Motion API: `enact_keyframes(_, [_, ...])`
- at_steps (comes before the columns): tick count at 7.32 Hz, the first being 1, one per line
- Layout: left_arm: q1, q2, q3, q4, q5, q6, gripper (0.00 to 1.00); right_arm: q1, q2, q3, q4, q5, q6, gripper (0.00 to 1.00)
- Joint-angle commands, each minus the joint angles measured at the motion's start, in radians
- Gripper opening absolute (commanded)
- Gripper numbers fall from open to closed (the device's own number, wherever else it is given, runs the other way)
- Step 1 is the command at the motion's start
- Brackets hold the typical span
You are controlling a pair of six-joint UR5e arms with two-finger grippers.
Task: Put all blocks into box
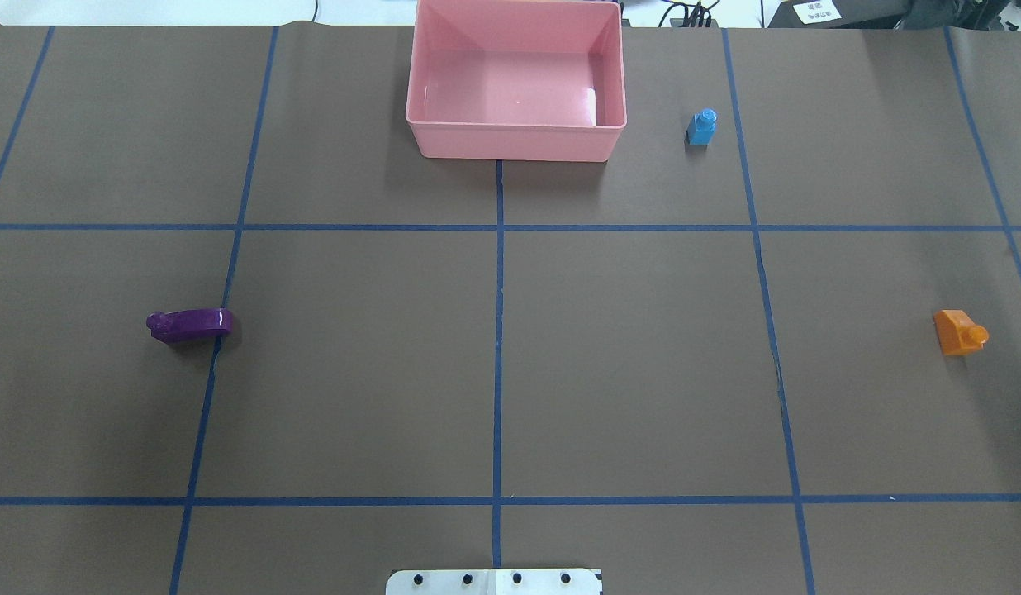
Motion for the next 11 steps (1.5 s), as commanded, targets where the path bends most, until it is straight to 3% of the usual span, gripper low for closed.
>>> enact_keyframes(1, [0.020, -0.005, -0.054, -0.066, -0.004, -0.004, 1.00, -0.081, 0.042, 0.060, -0.006, 0.000, 0.056, 1.00])
enact_keyframes(2, [0.028, -0.012, -0.053, -0.069, -0.010, -0.033, 1.00, -0.172, 0.048, 0.063, 0.008, 0.005, 0.155, 1.00])
enact_keyframes(4, [0.133, -0.017, -0.088, -0.122, -0.026, -0.304, 1.00, -0.299, 0.019, 0.037, 0.200, -0.013, 0.411, 1.00])
enact_keyframes(5, [0.147, -0.019, -0.087, -0.141, -0.026, -0.364, 1.00, -0.377, 0.002, 0.034, 0.262, -0.089, 0.553, 1.00])
enact_keyframes(6, [0.194, -0.038, -0.087, -0.144, -0.024, -0.435, 1.00, -0.420, -0.021, 0.025, 0.281, -0.129, 0.581, 1.00])
enact_keyframes(11, [0.249, -0.097, -0.087, -0.158, -0.024, -0.567, 1.00, -0.503, -0.058, -0.075, 0.278, -0.127, 0.582, 1.00])
